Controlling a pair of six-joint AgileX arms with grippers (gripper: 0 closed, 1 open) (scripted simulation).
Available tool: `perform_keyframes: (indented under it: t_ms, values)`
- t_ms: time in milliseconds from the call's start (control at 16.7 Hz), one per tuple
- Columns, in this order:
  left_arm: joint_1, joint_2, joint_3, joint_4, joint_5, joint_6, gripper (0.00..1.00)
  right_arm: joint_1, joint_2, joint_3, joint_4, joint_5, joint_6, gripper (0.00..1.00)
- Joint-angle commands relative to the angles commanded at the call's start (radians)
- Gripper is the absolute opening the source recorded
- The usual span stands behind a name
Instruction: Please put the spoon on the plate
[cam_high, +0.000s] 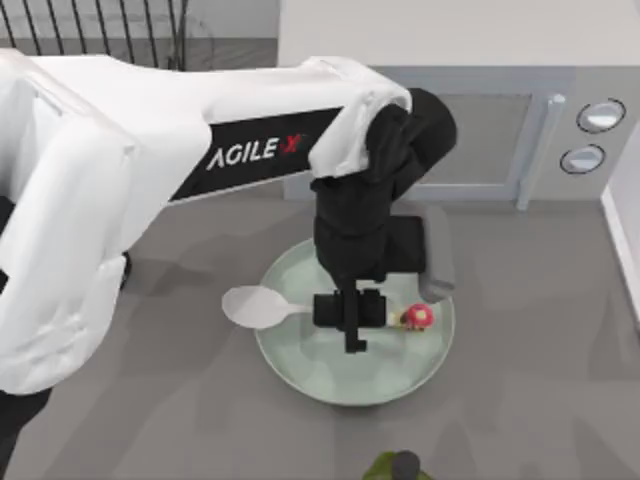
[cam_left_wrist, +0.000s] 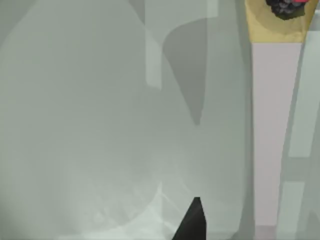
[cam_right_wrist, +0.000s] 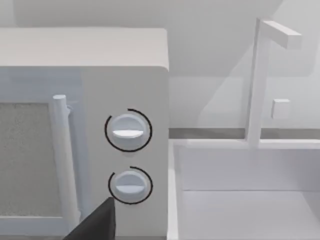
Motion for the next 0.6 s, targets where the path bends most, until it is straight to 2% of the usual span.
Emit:
perform_keyframes:
  t_ms: [240,600]
  values:
    - [0.000,0.000,0.000,0.000,0.000,0.000,0.98,0.000,0.000,0.000,0.000,0.000,0.000,1.00]
    - [0.000,0.000,0.000,0.000,0.000,0.000,1.00,0.000,0.000,0.000,0.000,0.000,0.000,1.00]
